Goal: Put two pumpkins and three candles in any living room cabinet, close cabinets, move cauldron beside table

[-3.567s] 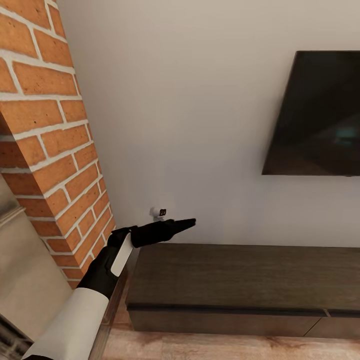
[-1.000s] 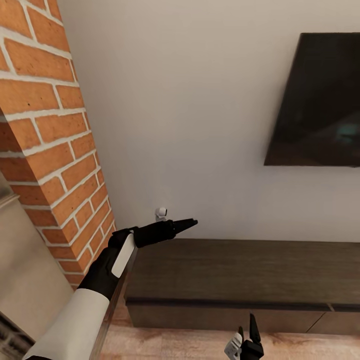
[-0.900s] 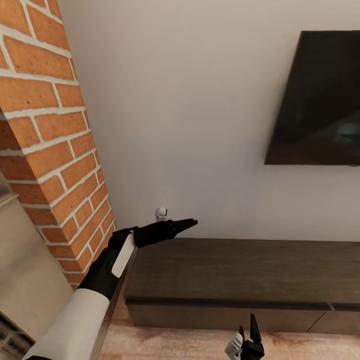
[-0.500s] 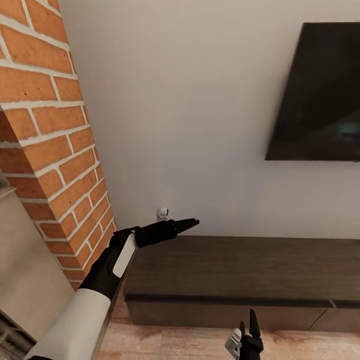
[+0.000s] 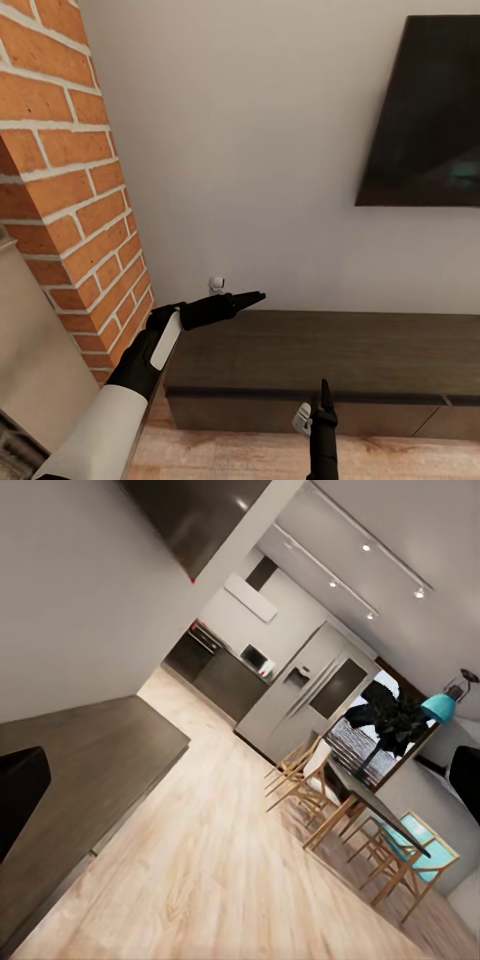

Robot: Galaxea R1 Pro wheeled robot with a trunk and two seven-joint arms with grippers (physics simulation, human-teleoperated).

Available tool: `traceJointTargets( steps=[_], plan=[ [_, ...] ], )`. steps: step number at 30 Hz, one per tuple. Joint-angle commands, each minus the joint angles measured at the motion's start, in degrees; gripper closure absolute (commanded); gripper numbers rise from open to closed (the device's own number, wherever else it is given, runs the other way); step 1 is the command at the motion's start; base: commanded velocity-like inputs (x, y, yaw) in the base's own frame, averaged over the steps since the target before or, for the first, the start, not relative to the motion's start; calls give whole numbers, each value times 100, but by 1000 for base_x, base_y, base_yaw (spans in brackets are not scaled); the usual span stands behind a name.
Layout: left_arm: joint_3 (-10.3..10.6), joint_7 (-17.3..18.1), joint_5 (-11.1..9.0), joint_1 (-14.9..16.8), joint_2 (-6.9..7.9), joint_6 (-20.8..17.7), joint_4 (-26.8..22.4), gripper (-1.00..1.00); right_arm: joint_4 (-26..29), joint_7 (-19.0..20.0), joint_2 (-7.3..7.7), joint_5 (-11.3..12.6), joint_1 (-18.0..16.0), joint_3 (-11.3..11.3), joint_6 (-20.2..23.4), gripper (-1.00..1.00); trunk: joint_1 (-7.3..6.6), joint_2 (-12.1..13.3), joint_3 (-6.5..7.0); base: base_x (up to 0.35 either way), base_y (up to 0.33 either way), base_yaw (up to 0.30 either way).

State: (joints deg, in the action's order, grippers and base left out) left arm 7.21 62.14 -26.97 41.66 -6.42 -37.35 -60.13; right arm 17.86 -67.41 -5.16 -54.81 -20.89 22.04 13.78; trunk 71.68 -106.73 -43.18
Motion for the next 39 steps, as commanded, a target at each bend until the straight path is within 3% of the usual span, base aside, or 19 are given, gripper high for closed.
traceJointTargets(
  steps=[1, 26, 32, 39],
  plan=[
    [0, 0, -1, 0, 0, 0, 0, -100, -27, -3, 5, -40, -1, 1, -2, -100, 23, -42, -18, 0, 0, 0],
    [0, -7, 8, 0, -3, 7, 7, -100, 24, -210, 39, -108, 8, 6, -28, -100, 572, -1044, -467, 0, 0, 0],
    [0, -83, 4, 0, -1, 4, 5, -100, 149, -219, 44, -102, 46, 263, -25, -100, 703, -1285, -575, 0, 0, 0],
    [0, -113, 2, 0, -2, 8, 3, -100, 369, -213, 40, -100, 65, 308, 4, -100, 857, -1566, -701, 0, 0, 0]
  ],
)
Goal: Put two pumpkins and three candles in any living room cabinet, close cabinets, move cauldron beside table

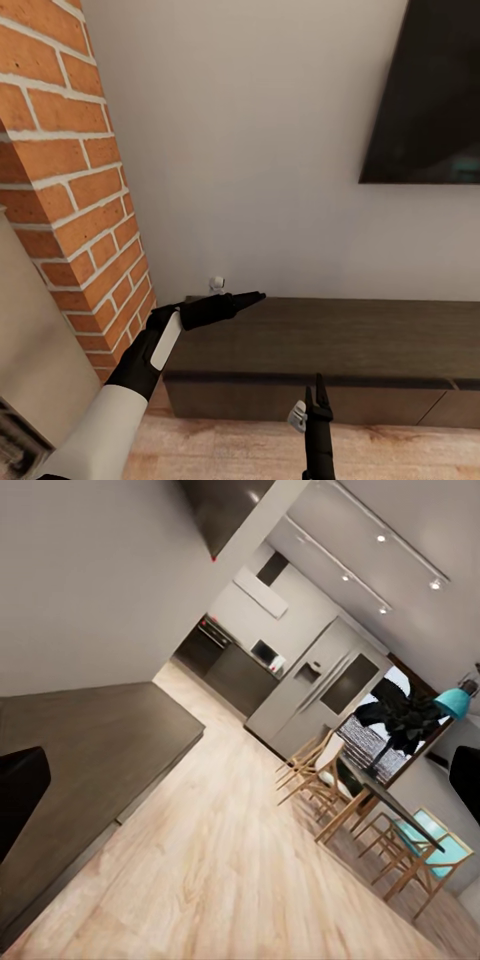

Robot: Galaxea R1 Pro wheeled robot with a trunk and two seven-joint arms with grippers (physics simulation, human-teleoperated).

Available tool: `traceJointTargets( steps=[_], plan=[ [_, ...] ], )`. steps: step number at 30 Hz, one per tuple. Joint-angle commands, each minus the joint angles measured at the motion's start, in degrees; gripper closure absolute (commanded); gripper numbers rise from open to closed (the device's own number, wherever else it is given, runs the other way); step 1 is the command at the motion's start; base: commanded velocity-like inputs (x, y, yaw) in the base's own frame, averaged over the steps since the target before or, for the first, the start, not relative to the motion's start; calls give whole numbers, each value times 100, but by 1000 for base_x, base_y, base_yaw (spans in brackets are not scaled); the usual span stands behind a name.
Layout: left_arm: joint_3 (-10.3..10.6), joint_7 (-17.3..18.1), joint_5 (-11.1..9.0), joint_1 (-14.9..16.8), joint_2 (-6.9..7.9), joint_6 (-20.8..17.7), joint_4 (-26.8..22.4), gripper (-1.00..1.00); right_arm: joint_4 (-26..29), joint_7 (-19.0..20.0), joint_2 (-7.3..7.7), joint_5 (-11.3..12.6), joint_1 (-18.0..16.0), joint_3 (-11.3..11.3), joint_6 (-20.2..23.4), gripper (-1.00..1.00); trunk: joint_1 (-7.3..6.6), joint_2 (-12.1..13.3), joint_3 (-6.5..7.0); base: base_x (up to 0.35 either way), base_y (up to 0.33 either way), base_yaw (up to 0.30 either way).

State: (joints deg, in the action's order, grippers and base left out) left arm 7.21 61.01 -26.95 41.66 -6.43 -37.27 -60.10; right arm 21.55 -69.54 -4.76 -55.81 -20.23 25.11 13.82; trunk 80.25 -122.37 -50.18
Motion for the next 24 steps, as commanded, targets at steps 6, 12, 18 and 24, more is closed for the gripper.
traceJointTargets(
  steps=[6, 12, 18, 24],
  plan=[
    [0, -1, -2, 0, -2, 0, 4, -100, -74, 46, -14, -1, 1, 17, 15, -100, 132, -242, -108, 0, 0, 0],
    [0, -1, -2, 0, -2, 0, 5, -100, -142, 62, -30, -21, 2, 20, 14, -100, 264, -483, -216, 0, 0, 0],
    [0, -1, -2, 0, -3, 0, 6, -100, -150, 63, -27, -26, 2, 16, 7, -100, 396, -723, -324, 0, 0, 0],
    [0, -1, -3, 0, -4, 0, 7, -100, -160, 69, -30, -26, 2, 11, 7, -100, 528, -964, -431, 0, 0, 0]
  ],
)
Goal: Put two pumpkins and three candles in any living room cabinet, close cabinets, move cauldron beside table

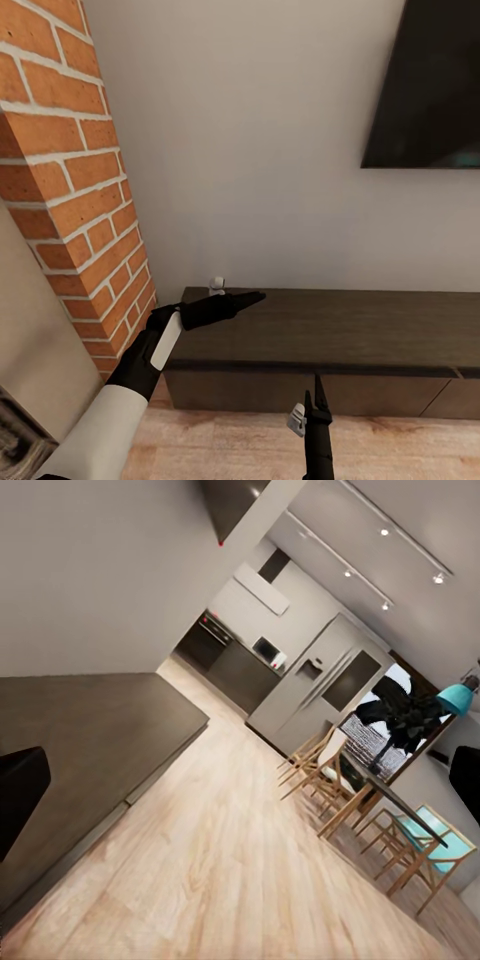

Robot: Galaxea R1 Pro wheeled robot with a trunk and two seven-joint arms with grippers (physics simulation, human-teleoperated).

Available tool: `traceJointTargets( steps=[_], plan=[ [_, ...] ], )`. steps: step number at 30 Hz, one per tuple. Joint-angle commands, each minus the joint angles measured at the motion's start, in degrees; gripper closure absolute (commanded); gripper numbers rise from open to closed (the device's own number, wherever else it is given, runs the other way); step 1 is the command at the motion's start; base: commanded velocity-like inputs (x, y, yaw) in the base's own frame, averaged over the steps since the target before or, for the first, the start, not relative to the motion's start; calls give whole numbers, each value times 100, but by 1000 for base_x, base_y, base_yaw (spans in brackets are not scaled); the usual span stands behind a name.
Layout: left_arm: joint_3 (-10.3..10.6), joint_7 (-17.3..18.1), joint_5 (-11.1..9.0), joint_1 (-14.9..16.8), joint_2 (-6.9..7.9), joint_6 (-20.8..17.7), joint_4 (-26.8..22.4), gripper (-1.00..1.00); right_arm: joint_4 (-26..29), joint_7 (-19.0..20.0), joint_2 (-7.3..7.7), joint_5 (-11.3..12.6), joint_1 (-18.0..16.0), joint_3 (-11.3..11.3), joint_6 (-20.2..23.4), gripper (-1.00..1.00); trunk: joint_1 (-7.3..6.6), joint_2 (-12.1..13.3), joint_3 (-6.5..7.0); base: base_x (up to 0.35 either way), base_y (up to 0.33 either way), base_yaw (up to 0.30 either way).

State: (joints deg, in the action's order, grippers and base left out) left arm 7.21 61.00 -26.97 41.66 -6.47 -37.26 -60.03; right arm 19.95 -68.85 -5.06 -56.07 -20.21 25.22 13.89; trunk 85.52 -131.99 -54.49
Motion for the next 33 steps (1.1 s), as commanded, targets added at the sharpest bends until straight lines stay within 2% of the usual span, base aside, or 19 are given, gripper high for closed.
traceJointTargets(
  steps=[1, 10, 12, 15, 18, 28, 33],
  plan=[
    [0, 0, -1, 0, 2, 0, 0, -100, -9, 1, -1, 0, 0, 0, 0, -100, 23, -42, -18, 0, 0, 0],
    [0, 0, 6, 0, -2, 0, 0, -100, -313, 39, 28, 30, -13, 1, 0, -100, 220, -403, -180, 0, 0, 0],
    [0, 0, 7, 0, -3, 0, 0, -100, -374, 174, 35, 39, -44, -5, 0, -100, 264, -483, -216, 0, 0, 0],
    [0, 0, 7, 0, -4, 0, 0, -100, -391, 592, 21, 50, -58, -8, 0, -100, 330, -603, -270, 0, 0, 0],
    [0, 0, 7, 0, -4, 0, 0, -100, -394, 759, 22, 52, -61, -9, 1, -100, 396, -723, -324, 0, 0, 0],
    [0, 0, 7, 0, -4, 0, 0, -100, -372, 847, 31, 36, -70, -9, -9, -100, 616, -1124, -503, 0, 0, 0],
    [0, 0, 7, 0, -5, 0, 0, -100, -360, 847, 36, 28, -71, -9, -21, -100, 628, -1131, -614, 0, 0, 0]
  ],
)
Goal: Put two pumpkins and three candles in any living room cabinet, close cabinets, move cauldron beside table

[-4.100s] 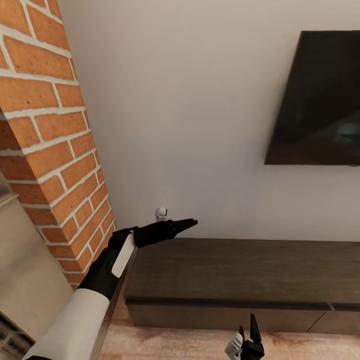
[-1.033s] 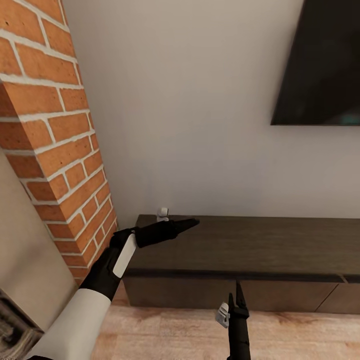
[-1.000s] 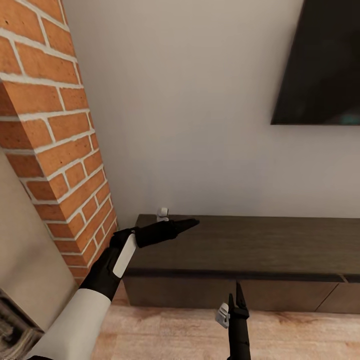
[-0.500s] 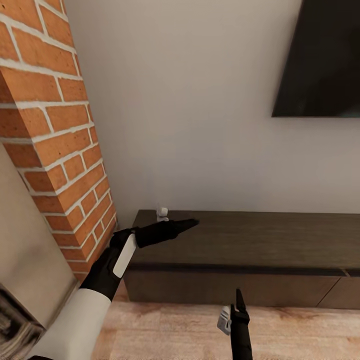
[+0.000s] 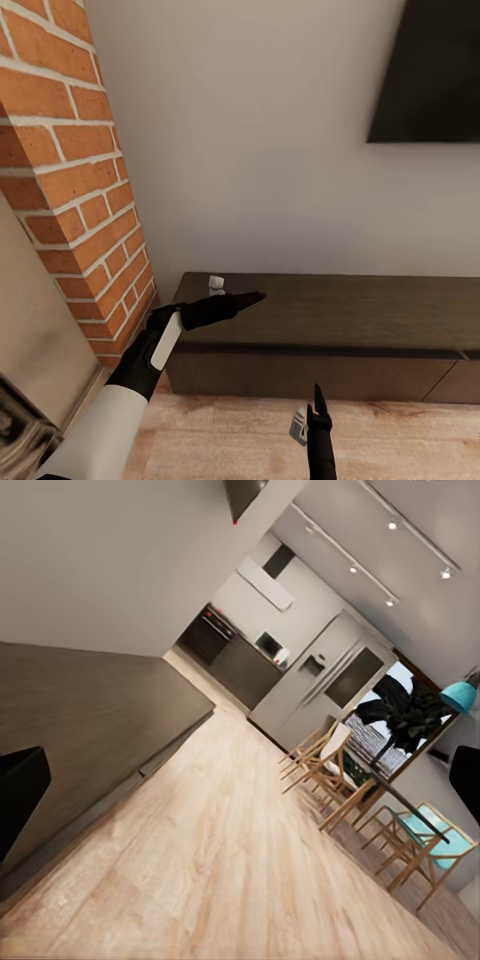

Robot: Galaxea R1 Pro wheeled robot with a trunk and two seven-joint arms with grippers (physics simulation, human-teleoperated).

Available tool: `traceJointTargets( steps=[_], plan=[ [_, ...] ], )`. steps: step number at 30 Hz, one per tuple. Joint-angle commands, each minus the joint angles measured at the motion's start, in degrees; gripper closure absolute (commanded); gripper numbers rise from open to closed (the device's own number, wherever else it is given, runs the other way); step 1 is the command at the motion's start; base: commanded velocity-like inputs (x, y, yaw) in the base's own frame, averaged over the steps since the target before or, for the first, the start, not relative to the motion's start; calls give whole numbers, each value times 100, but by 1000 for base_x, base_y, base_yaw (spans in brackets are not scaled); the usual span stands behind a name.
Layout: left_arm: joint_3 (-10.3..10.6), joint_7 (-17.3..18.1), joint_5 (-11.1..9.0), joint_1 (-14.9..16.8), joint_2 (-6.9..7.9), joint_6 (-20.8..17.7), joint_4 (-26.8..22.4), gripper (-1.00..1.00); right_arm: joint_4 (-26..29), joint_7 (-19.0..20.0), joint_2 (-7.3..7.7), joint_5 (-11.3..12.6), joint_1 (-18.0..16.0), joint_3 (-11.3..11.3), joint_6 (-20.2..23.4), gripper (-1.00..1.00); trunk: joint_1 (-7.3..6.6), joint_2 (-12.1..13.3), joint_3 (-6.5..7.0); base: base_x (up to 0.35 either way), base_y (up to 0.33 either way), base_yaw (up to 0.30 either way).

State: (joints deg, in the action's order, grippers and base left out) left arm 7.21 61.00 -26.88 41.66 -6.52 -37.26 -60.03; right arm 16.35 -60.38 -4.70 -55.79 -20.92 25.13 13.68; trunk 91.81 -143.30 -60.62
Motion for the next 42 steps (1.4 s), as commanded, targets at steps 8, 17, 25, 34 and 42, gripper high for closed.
traceJointTargets(
  steps=[8, 17, 25, 34, 42],
  plan=[
    [0, 0, -1, 0, -1, 2, 58, -100, 47, -4, 7, 6, 0, 0, -13, -100, 15, -9, -134, 0, 0, 0],
    [0, 0, -10, 0, 1, 371, 236, -100, 349, -57, 22, 15, 0, -23, -32, -100, 15, -9, -134, 0, 0, 0],
    [0, 1, -10, 0, 2, 392, 245, -100, 374, -59, 17, 15, 0, -26, -32, -100, 15, -9, -134, 125, 0, 0],
    [0, 2, -11, 0, 1, 456, 263, -100, 365, -24, -16, 32, 0, -28, -32, -100, 15, -9, -134, 17, 0, 0],
    [0, 4, -10, 0, 1, 456, 264, -100, 353, -18, -19, 23, 0, -26, -32, -100, 15, -9, -134, 0, 0, 0]
  ],
)
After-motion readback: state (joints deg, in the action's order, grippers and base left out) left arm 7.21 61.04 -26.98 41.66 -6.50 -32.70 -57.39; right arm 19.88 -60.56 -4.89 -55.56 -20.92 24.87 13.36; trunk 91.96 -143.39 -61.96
